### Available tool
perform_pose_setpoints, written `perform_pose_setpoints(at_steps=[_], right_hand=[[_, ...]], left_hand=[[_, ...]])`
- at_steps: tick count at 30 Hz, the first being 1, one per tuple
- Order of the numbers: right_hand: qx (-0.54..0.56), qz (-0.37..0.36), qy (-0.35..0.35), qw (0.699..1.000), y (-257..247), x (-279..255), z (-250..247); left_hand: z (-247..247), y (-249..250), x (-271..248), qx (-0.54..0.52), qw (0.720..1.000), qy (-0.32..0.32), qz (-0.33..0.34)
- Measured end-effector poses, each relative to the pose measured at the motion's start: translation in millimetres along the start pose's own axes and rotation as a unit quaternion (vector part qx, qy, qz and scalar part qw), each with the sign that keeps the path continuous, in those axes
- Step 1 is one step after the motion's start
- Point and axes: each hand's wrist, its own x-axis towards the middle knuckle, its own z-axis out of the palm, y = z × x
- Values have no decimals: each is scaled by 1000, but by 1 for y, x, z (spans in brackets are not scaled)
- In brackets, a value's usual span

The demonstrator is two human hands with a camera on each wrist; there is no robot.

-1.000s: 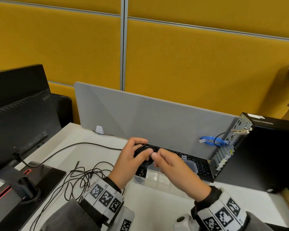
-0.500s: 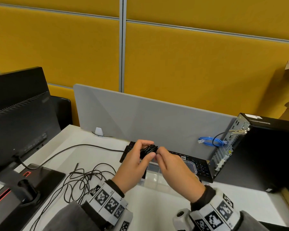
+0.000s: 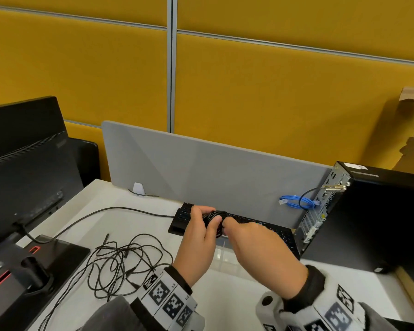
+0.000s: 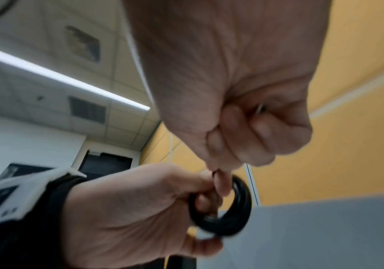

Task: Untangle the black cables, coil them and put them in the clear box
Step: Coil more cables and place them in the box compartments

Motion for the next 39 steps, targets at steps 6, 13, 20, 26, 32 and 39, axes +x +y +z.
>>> perform_pose_setpoints(at_steps=[6, 13, 20, 26, 32, 39], right_hand=[[-67, -60, 224, 970, 44, -3, 0], [451, 74, 217, 863, 25, 6, 24], [691, 169, 130, 691, 6, 8, 16], [733, 171, 66, 654, 4, 4, 13], [582, 187, 100, 785, 7, 12, 22], [457, 131, 25, 879, 11, 11, 28]], left_hand=[[-18, 10, 8, -138, 976, -153, -65], [-13, 18, 6, -253, 953, -149, -78], [-9, 14, 7, -116, 991, -64, 1], [-10, 7, 6, -66, 997, -12, 23], [-4, 6, 4, -141, 990, 18, -13], [0, -2, -1, -235, 968, -35, -85]])
